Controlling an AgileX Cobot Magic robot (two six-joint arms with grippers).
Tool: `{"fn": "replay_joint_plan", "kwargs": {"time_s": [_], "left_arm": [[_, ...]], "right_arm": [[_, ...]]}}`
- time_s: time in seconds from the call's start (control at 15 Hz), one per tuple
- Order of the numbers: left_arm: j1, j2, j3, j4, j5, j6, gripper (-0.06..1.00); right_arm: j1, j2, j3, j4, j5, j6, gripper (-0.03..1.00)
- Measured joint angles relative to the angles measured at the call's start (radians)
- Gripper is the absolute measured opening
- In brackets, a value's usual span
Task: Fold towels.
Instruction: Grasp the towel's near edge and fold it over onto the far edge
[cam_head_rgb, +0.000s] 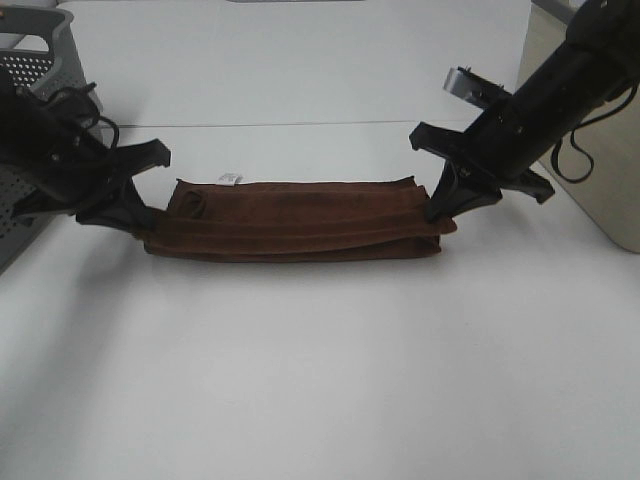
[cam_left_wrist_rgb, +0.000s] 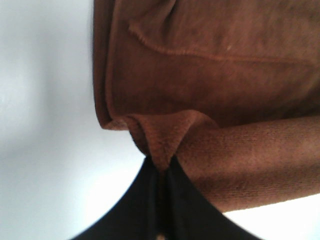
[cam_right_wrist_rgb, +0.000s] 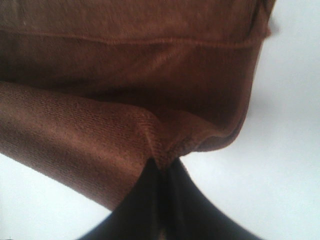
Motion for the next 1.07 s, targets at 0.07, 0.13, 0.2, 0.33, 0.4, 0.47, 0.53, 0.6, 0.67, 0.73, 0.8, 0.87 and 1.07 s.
{"fn": "replay_joint_plan", "kwargs": {"time_s": [0.07, 0.13, 0.2, 0.33, 0.4, 0.47, 0.53, 0.6, 0.67, 0.73, 0.8, 0.87, 1.07], "left_arm": [[0.0, 0.011, -0.048, 0.003, -0.005, -0.015, 0.0], [0.0, 0.028, -0.09, 0.009, -0.02, -0.036, 0.0], [0.0, 0.052, -0.126, 0.017, -0.036, -0.057, 0.0], [0.0, 0.107, -0.183, 0.034, -0.087, -0.077, 0.0], [0.0, 0.131, -0.201, 0.036, -0.11, -0.081, 0.0], [0.0, 0.144, -0.209, 0.036, -0.122, -0.081, 0.0], [0.0, 0.166, -0.216, 0.036, -0.14, -0.082, 0.0], [0.0, 0.201, -0.221, 0.036, -0.177, -0.084, 0.0], [0.0, 0.225, -0.222, 0.037, -0.198, -0.084, 0.0], [0.0, 0.241, -0.222, 0.037, -0.211, -0.084, 0.01], [0.0, 0.252, -0.222, 0.037, -0.224, -0.084, 0.02], [0.0, 0.264, -0.228, 0.037, -0.229, -0.084, 0.06], [0.0, 0.281, -0.263, 0.04, -0.216, -0.084, 0.4]], "right_arm": [[0.0, 0.018, -0.057, -0.018, 0.007, 0.018, 0.0], [0.0, 0.04, -0.105, -0.036, 0.01, 0.024, 0.0], [0.0, 0.065, -0.151, -0.051, 0.01, 0.026, 0.0], [0.0, 0.121, -0.244, -0.065, 0.01, 0.036, 0.0], [0.0, 0.134, -0.261, -0.068, 0.01, 0.038, 0.0], [0.0, 0.166, -0.302, -0.075, 0.008, 0.041, 0.0], [0.0, 0.213, -0.35, -0.079, 0.002, 0.041, 0.0], [0.0, 0.249, -0.37, -0.082, -0.003, 0.041, 0.0], [0.0, 0.282, -0.38, -0.085, -0.012, 0.041, 0.0], [0.0, 0.305, -0.384, -0.085, -0.018, 0.041, 0.0], [0.0, 0.325, -0.384, -0.086, -0.022, 0.042, 0.0], [0.0, 0.334, -0.384, -0.085, -0.027, 0.042, 0.0], [0.0, 0.337, -0.386, -0.07, -0.035, 0.05, 0.34]]}}
